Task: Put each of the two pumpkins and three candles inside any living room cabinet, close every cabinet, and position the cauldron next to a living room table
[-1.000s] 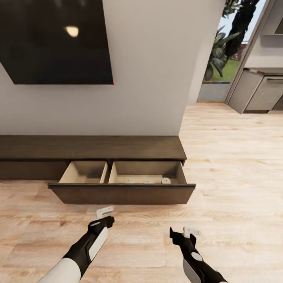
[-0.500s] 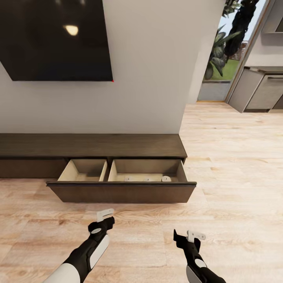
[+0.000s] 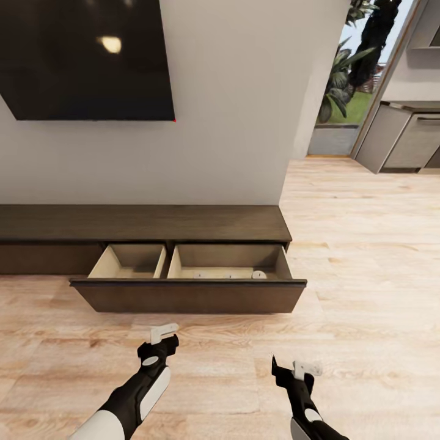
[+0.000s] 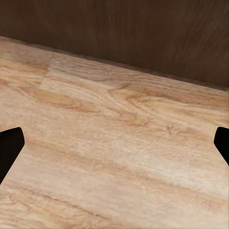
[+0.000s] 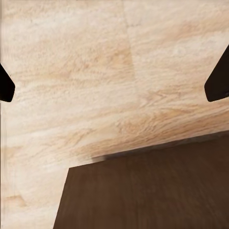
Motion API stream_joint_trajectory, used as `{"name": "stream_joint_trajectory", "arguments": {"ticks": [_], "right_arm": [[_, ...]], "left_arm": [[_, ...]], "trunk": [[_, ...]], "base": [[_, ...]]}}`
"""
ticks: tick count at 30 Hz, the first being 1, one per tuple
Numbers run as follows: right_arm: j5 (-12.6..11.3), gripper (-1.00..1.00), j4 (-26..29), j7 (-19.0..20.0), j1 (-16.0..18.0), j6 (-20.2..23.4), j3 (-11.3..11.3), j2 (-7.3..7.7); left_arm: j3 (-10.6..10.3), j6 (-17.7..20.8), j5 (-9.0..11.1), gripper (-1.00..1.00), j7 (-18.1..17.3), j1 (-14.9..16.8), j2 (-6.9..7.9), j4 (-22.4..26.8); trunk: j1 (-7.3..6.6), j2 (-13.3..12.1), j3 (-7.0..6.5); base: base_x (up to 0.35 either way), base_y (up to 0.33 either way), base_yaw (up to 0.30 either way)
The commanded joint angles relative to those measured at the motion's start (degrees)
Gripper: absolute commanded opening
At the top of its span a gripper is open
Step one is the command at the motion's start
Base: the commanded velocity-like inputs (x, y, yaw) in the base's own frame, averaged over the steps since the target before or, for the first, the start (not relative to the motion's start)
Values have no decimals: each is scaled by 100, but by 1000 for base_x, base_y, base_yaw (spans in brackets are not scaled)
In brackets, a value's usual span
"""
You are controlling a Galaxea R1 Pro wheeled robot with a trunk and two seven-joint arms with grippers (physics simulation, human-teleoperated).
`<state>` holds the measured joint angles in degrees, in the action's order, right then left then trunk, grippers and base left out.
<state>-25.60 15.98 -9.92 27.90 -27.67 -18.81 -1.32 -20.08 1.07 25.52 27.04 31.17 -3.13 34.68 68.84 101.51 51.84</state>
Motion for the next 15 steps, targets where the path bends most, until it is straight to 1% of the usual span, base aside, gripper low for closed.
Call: {"name": "stream_joint_trajectory", "arguments": {"ticks": [1,2,6,15], "right_arm": [[-19,100,-135,-43,5,-155,-57,-5],[-18,100,-249,-40,5,-282,-62,-9],[-16,100,-432,-40,5,-517,-69,-15],[-9,100,-485,-41,5,-586,-77,-20]], "left_arm": [[-55,-6,37,100,47,4,6,6],[-72,-17,35,100,47,3,6,6],[-100,-51,33,100,47,-6,10,4],[-132,-420,30,100,41,-33,6,-48]], "trunk": [[22,44,23],[44,84,40],[132,244,112],[329,605,274]], "base": [[0,0,0],[0,0,0],[0,0,0],[0,0,0]]}}
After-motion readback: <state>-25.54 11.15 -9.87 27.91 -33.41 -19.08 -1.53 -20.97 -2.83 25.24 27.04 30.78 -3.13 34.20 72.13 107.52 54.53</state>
